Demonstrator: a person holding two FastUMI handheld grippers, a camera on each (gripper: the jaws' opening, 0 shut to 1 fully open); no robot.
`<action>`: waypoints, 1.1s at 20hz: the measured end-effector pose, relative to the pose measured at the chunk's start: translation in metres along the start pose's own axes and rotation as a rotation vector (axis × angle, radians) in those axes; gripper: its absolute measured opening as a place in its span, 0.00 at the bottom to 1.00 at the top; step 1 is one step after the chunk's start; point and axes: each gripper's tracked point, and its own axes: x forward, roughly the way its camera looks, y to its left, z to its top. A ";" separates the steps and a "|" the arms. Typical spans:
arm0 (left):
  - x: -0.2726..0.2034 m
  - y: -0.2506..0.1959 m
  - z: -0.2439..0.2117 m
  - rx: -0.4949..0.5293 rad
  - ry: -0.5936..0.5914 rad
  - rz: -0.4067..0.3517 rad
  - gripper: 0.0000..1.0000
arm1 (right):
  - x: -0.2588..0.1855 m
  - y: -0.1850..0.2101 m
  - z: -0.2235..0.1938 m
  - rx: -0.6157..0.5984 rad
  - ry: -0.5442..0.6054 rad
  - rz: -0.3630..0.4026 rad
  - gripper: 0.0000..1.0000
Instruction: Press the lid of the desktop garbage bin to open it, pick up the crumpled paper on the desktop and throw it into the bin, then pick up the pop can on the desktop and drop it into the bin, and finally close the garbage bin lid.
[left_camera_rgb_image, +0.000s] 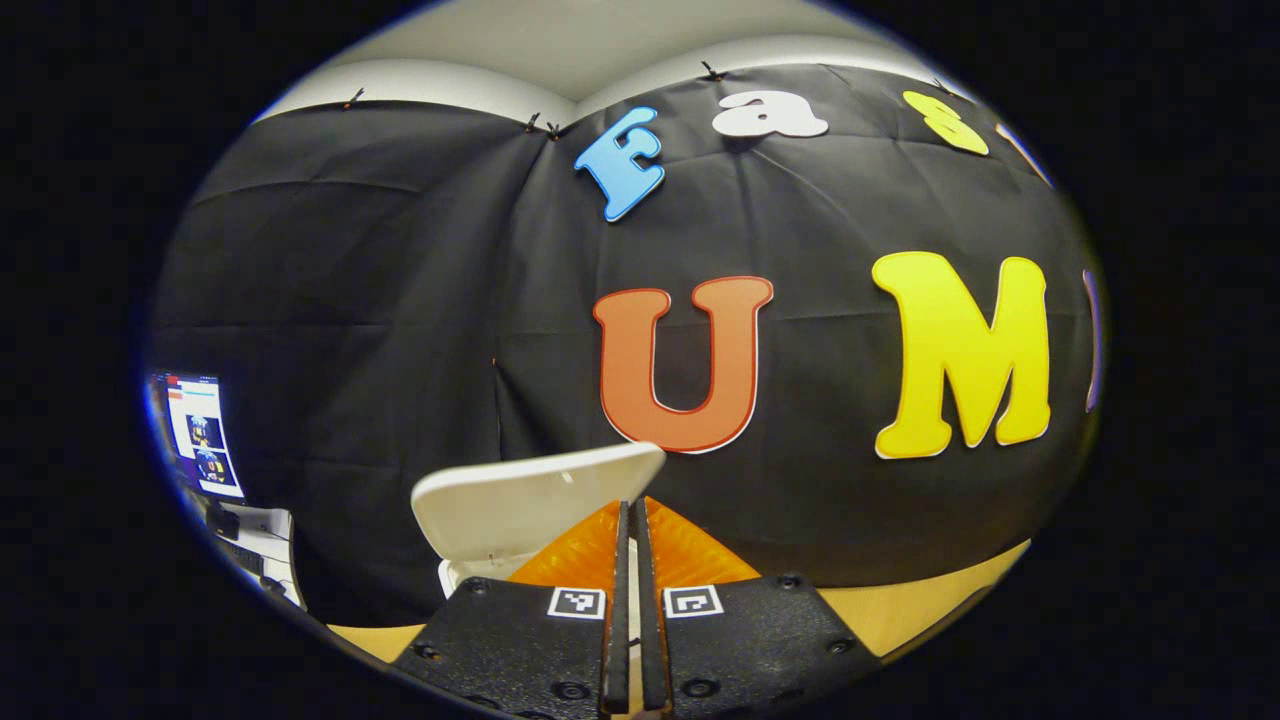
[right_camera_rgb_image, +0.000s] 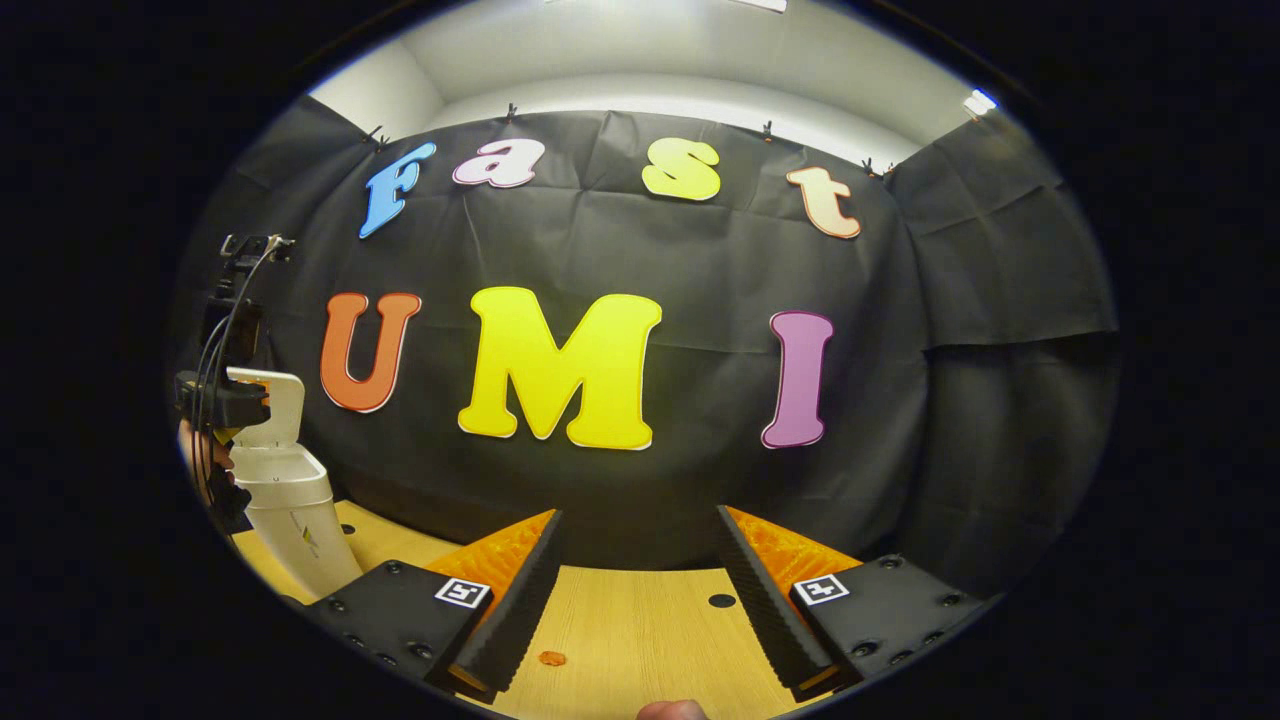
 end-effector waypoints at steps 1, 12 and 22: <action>-0.008 -0.008 -0.001 -0.029 0.009 -0.047 0.07 | -0.002 -0.001 0.001 0.002 -0.007 0.000 0.94; -0.096 -0.076 -0.009 -0.077 0.070 -0.417 0.46 | -0.012 -0.001 0.002 0.028 -0.027 0.019 0.94; -0.138 -0.070 -0.016 -0.037 0.016 -0.475 0.98 | -0.025 -0.006 -0.017 0.022 0.001 0.079 0.93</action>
